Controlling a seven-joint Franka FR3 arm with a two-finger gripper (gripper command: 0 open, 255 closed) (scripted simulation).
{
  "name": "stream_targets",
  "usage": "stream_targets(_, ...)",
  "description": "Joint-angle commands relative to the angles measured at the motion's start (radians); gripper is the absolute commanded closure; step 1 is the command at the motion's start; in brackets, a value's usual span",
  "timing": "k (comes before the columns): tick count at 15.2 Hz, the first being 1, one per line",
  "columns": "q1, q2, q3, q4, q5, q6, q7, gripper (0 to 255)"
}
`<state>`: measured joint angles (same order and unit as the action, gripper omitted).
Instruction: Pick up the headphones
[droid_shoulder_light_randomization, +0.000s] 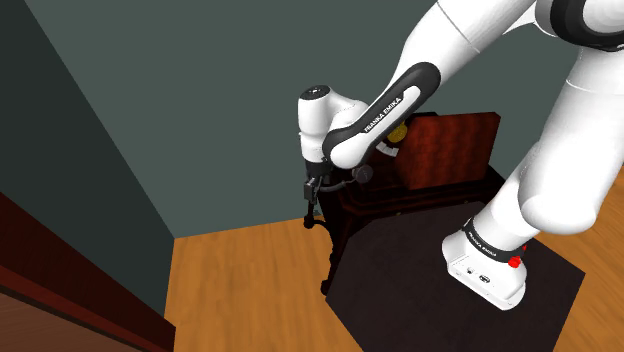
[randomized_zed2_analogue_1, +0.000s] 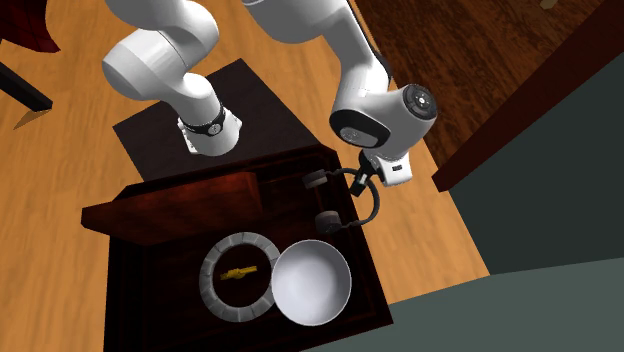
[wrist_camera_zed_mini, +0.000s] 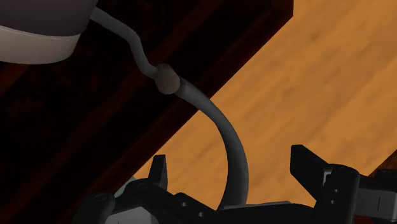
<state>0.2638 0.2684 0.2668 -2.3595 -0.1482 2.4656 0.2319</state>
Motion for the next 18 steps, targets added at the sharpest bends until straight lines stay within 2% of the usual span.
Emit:
stream_targets(1, 0.0, 0.003, -0.001, -0.001, -0.002, 0.004, 0.001, 255)
stream_targets(10, 0.0, 0.003, -0.001, -0.001, -0.002, 0.004, 0.001, 255)
stream_targets(18, -0.012, -0.097, 0.019, 0.002, 0.049, -0.094, -0.035, 255)
